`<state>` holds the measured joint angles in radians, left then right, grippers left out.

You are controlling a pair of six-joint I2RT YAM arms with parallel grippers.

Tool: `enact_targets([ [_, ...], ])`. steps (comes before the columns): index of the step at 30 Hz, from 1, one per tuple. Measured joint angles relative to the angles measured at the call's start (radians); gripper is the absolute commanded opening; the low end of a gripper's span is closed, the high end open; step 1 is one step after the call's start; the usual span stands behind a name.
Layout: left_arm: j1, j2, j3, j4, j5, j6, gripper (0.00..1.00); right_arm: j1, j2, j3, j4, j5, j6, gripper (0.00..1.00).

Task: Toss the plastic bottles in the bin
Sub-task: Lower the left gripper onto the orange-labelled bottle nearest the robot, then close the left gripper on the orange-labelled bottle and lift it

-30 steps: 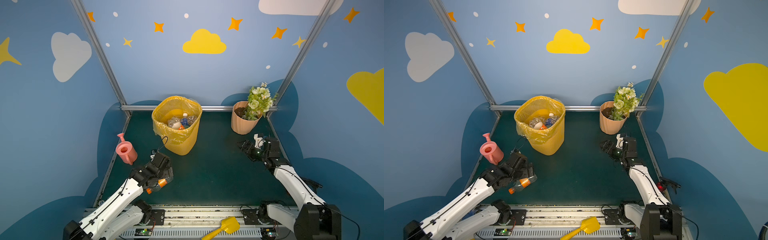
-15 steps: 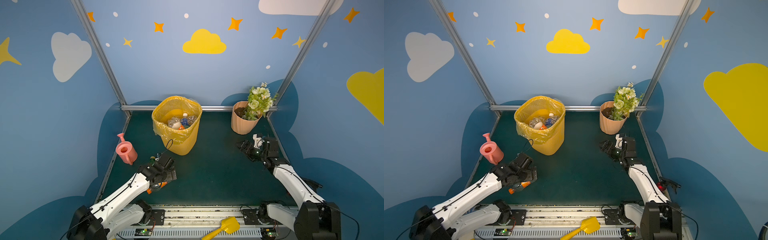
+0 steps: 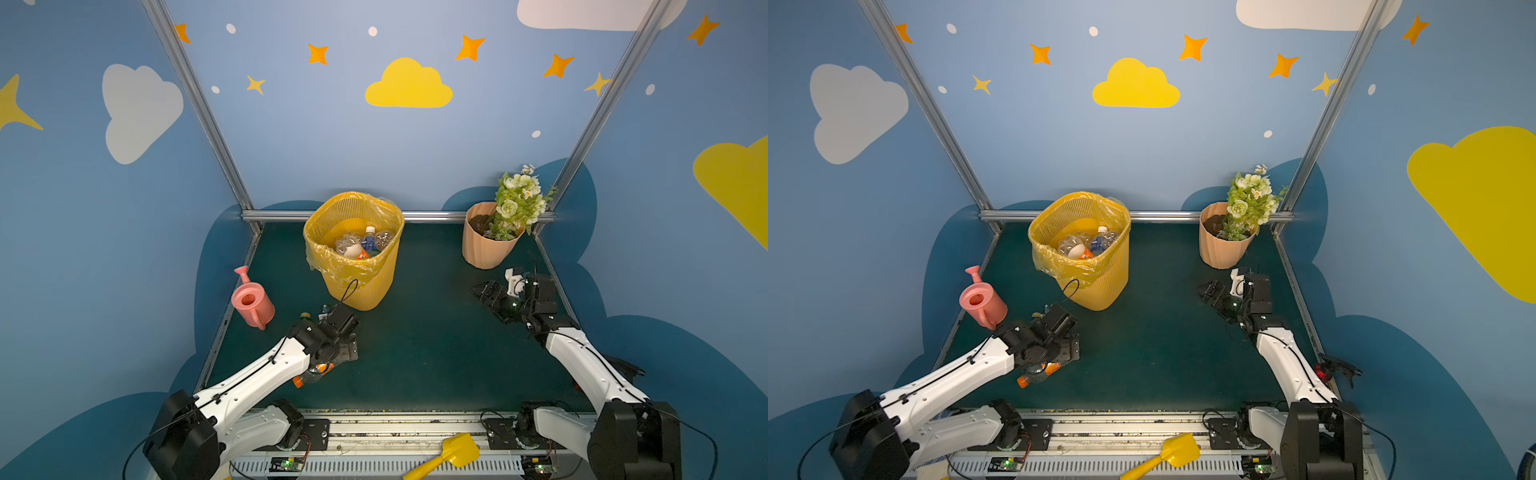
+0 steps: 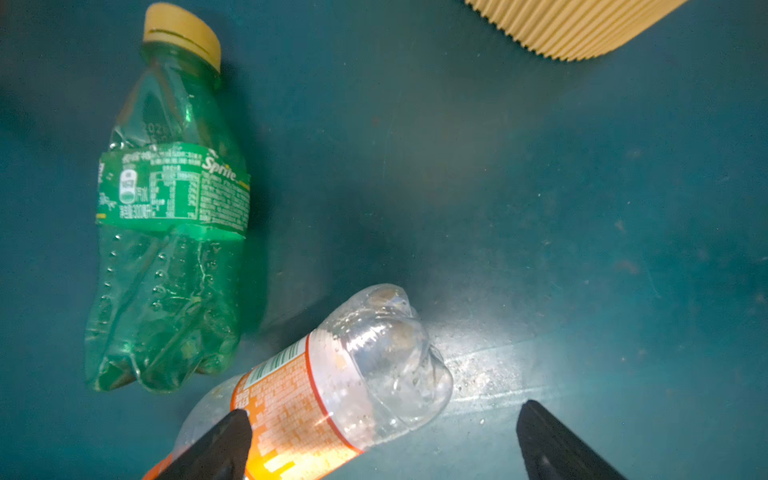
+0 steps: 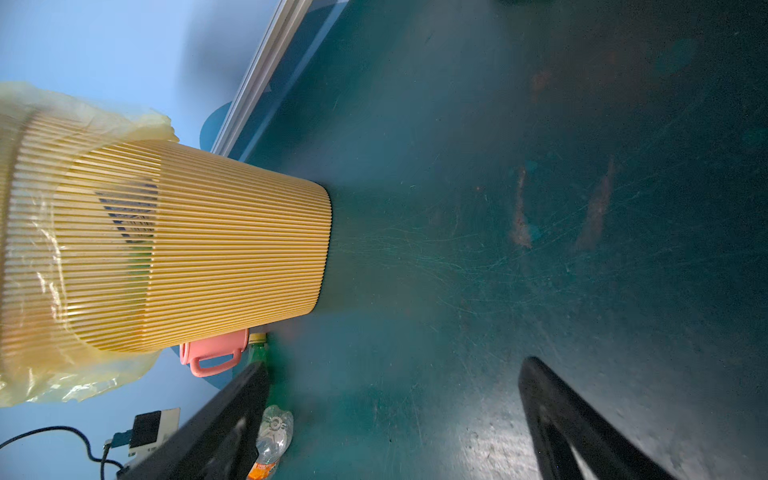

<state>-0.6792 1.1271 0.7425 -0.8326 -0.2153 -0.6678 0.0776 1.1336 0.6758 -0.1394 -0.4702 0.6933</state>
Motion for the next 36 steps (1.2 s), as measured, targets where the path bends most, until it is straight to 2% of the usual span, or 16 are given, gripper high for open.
enact_targets([
  [8,-0.092,0.089,0.172,-0.122,-0.097,0.084,1.0,0.001,-0.023,0.0,-0.004,0.019,-0.002,0.93],
  [15,-0.152,0.262,0.435,-0.266,-0.183,0.269,1.0,0.001,-0.023,0.0,-0.009,0.017,-0.01,0.93],
  [18,-0.166,0.337,0.486,-0.328,-0.236,0.352,1.0,0.001,-0.023,0.0,-0.015,0.019,-0.018,0.94],
  [26,-0.172,0.414,0.459,-0.41,-0.298,0.564,1.0,0.001,-0.043,0.0,-0.044,0.043,-0.029,0.94],
  [36,-0.092,0.301,0.242,-0.337,-0.222,0.735,1.0,0.001,-0.009,0.001,-0.043,0.032,-0.04,0.94],
])
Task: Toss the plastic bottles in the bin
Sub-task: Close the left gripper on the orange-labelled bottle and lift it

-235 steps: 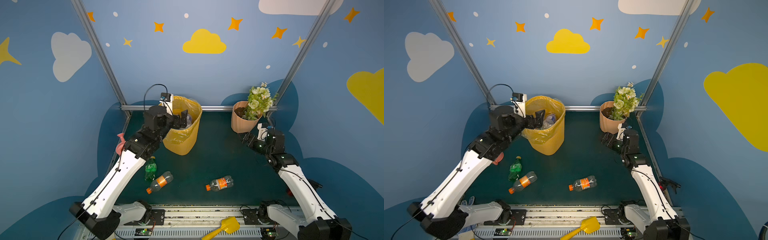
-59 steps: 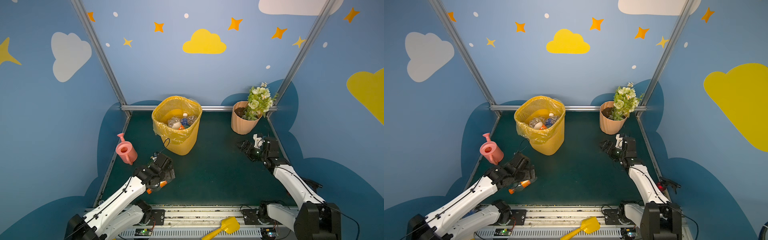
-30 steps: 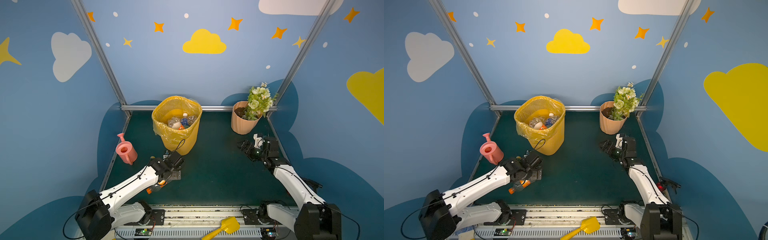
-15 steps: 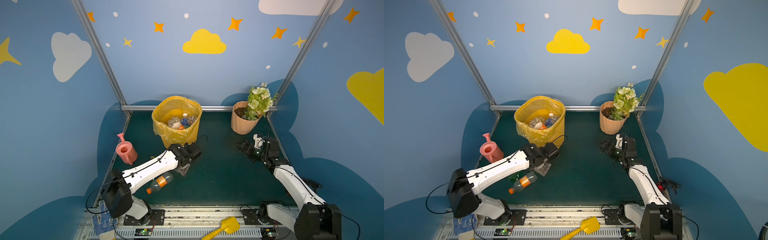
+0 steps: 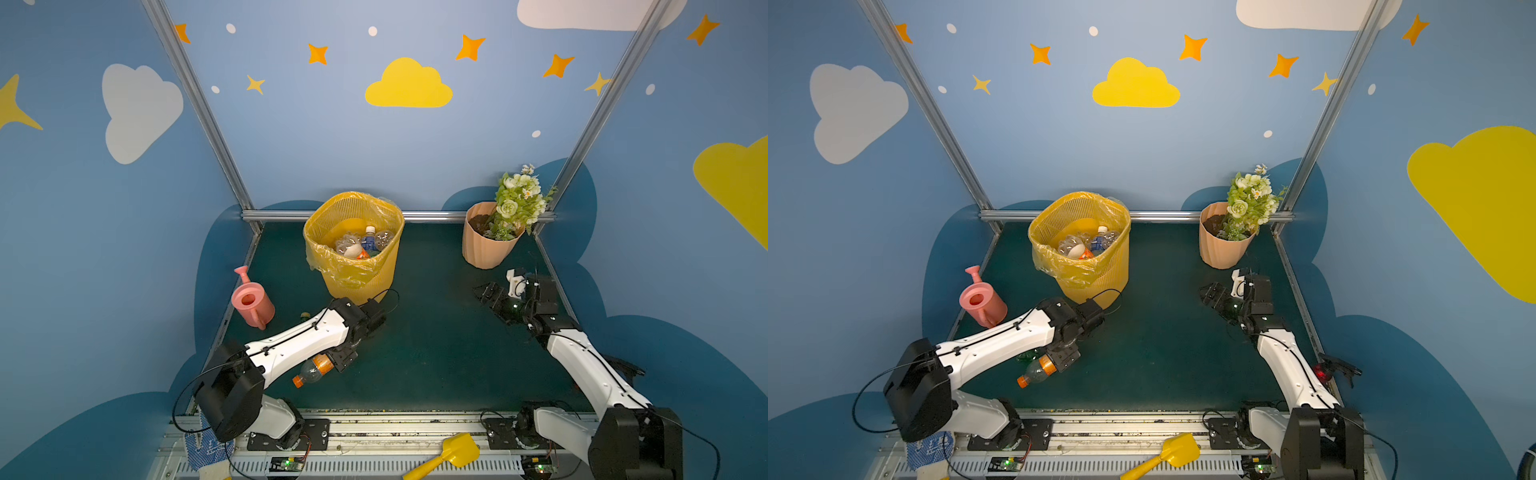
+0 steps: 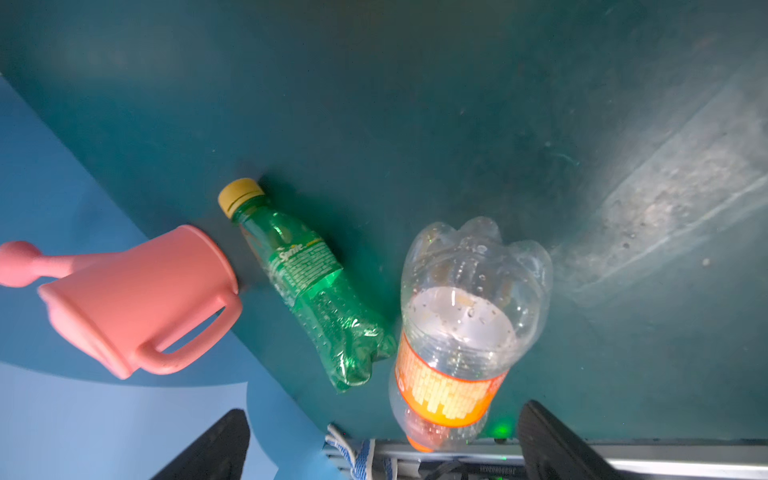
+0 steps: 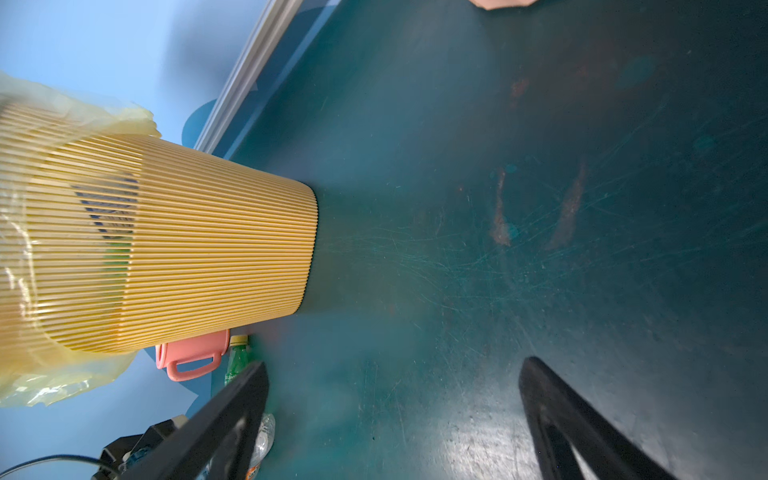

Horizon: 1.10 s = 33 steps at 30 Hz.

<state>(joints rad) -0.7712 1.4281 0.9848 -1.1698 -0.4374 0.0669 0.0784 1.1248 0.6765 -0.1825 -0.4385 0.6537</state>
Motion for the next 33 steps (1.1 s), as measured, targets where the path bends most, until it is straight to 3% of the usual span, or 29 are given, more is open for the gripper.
enact_targets([
  [12,0.053,-0.109,-0.199,0.208,0.111,0.088,1.0,0.0,0.023,0.01,0.005,-0.017,-0.004,0.94],
  [21,0.063,-0.026,-0.212,0.27,0.144,0.127,0.96,0.0,0.039,0.012,0.007,-0.017,-0.005,0.94],
  [25,0.064,0.06,-0.204,0.288,0.137,0.135,0.74,-0.003,0.051,0.015,0.006,-0.018,-0.008,0.94],
  [30,0.062,0.151,-0.148,0.263,0.137,0.139,0.66,-0.01,0.054,0.027,0.006,-0.02,-0.019,0.94],
  [33,0.06,0.16,-0.138,0.257,0.133,0.138,0.56,-0.015,0.054,0.029,0.003,-0.02,-0.027,0.94],
])
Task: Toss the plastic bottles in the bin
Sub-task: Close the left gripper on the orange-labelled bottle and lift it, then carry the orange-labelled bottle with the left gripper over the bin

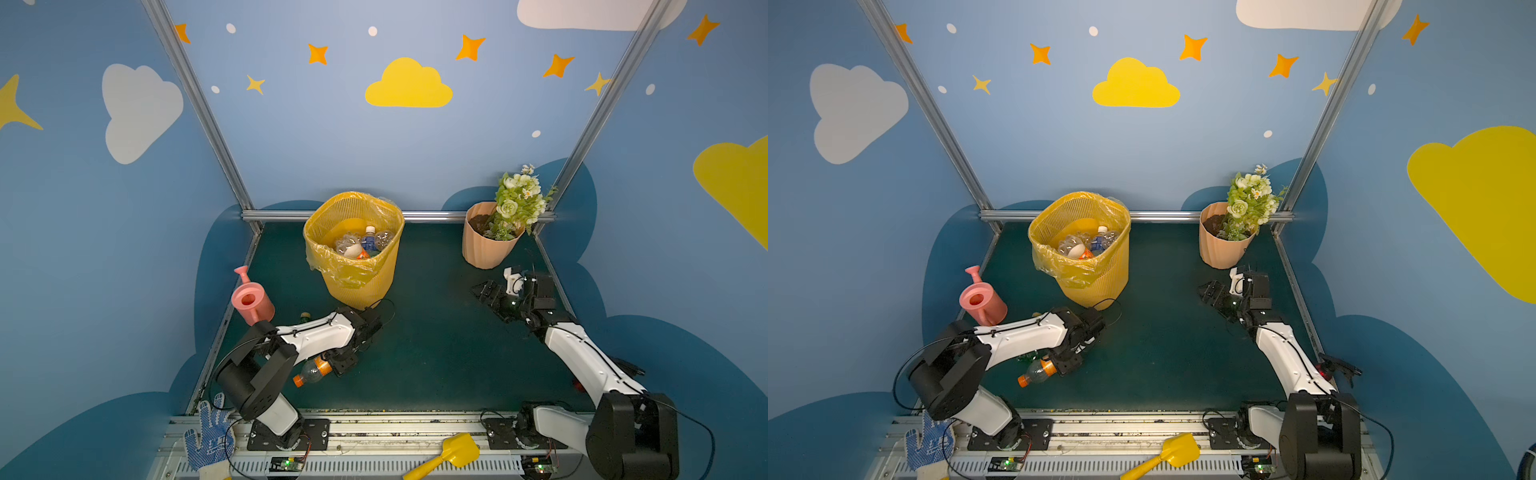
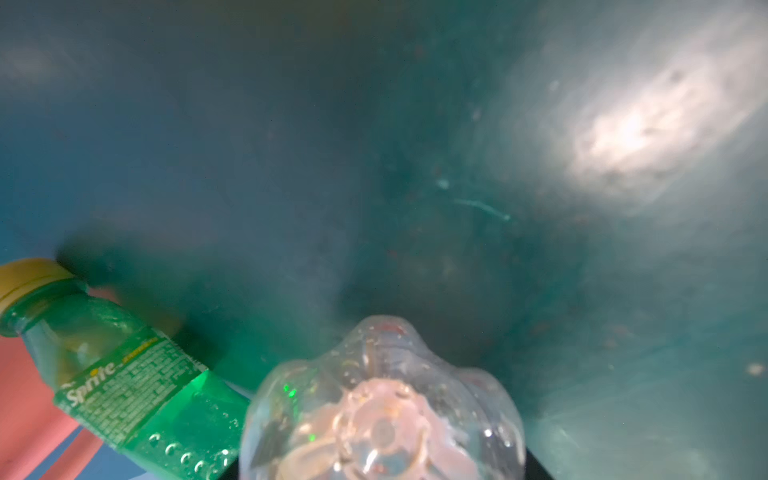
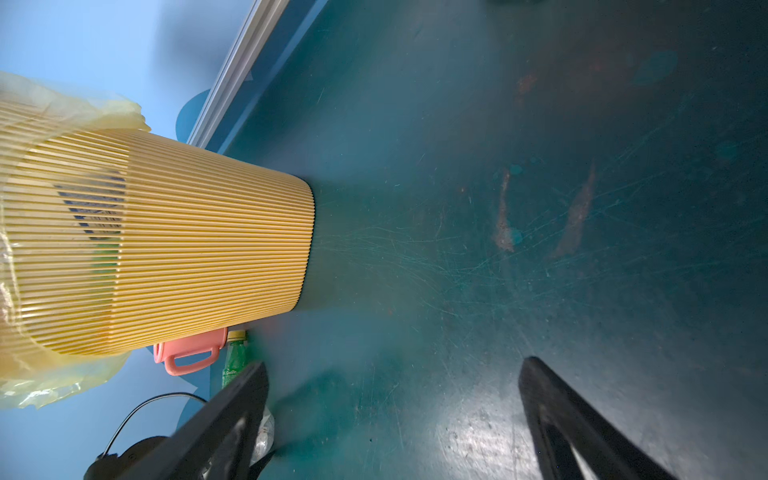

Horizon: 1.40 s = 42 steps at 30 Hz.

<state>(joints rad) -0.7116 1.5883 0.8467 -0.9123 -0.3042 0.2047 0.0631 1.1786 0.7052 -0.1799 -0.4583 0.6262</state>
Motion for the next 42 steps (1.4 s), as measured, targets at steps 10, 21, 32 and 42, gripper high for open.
enact_targets([
  [10,-0.032,-0.177,0.021,0.096,0.066,-0.048,0.49,-0.008,0.0,0.0,-0.003,-0.001,-0.002,0.94],
  [21,-0.098,-0.578,0.034,0.189,0.163,-0.147,0.52,-0.008,0.015,0.0,0.004,-0.026,0.005,0.94],
  [32,-0.101,-0.91,0.112,0.426,0.108,-0.091,0.55,-0.007,0.018,0.0,0.009,-0.027,0.008,0.94],
  [42,-0.098,-0.724,0.359,0.804,0.011,0.134,0.55,-0.002,0.013,0.0,0.011,-0.029,0.02,0.94],
])
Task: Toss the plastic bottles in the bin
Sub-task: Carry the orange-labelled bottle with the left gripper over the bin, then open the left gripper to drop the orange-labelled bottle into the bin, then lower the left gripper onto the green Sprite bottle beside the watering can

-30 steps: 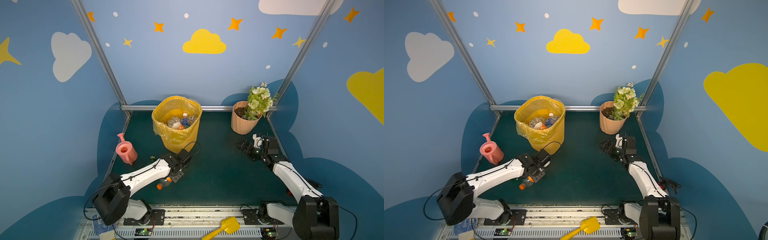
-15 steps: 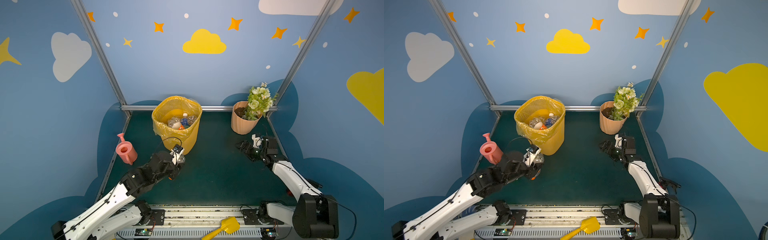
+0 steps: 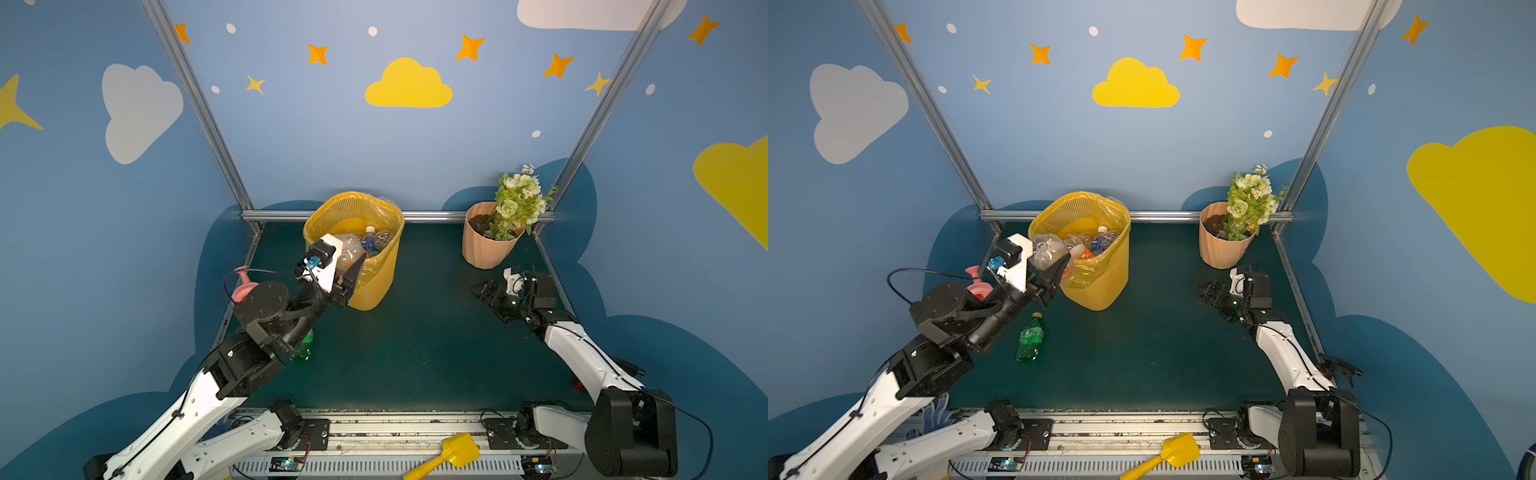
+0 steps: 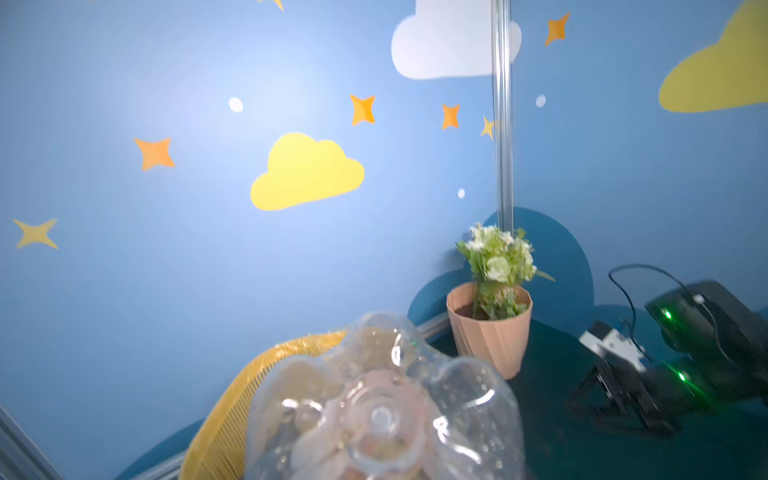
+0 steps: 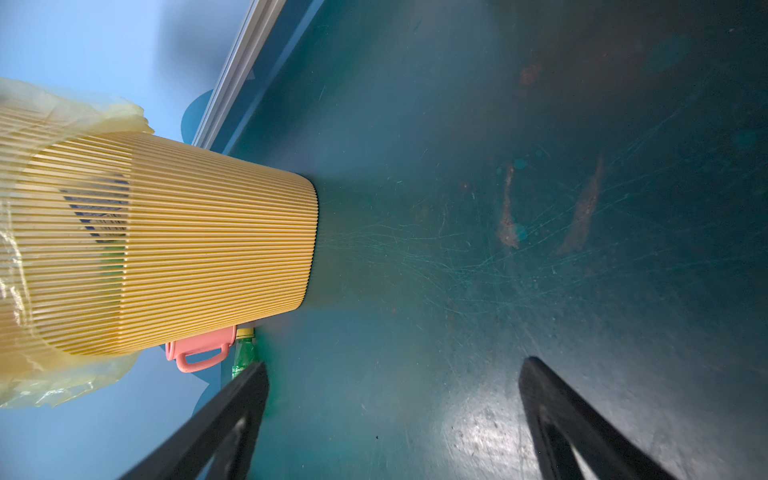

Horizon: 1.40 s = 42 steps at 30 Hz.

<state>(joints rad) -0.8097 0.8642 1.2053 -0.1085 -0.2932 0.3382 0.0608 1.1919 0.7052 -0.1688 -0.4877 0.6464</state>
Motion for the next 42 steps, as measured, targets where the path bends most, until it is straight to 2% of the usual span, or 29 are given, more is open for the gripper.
enact_targets([
  [5,0.032,0.163,0.162,0.147,-0.031,0.029,0.55,0.0,-0.031,0.0,-0.003,0.001,0.0,0.94],
  [9,0.078,0.237,0.23,0.208,-0.027,0.011,0.58,0.0,-0.061,0.0,-0.013,0.009,0.0,0.94],
  [13,0.156,0.318,0.256,0.22,-0.025,-0.064,0.75,0.0,-0.089,0.0,-0.015,0.021,0.003,0.94],
  [17,0.246,0.442,0.29,0.123,-0.003,-0.183,1.0,0.0,-0.106,0.0,-0.016,0.03,0.004,0.94],
  [20,0.273,0.513,0.343,0.016,-0.009,-0.233,1.0,0.0,-0.112,0.0,-0.019,0.035,0.003,0.94],
  [23,0.273,0.494,0.362,-0.031,-0.016,-0.25,1.0,0.0,-0.114,0.0,-0.023,0.039,0.002,0.94],
  [26,0.272,0.415,0.381,-0.053,-0.04,-0.253,1.0,0.0,-0.114,-0.002,-0.022,0.042,0.002,0.94],
  [34,0.317,0.262,0.518,-0.192,-0.184,-0.276,1.0,0.0,-0.095,-0.005,-0.015,0.034,0.003,0.94],
  [42,0.416,0.246,0.43,-0.389,-0.23,-0.341,1.0,0.0,-0.076,-0.005,-0.014,0.024,0.001,0.94],
])
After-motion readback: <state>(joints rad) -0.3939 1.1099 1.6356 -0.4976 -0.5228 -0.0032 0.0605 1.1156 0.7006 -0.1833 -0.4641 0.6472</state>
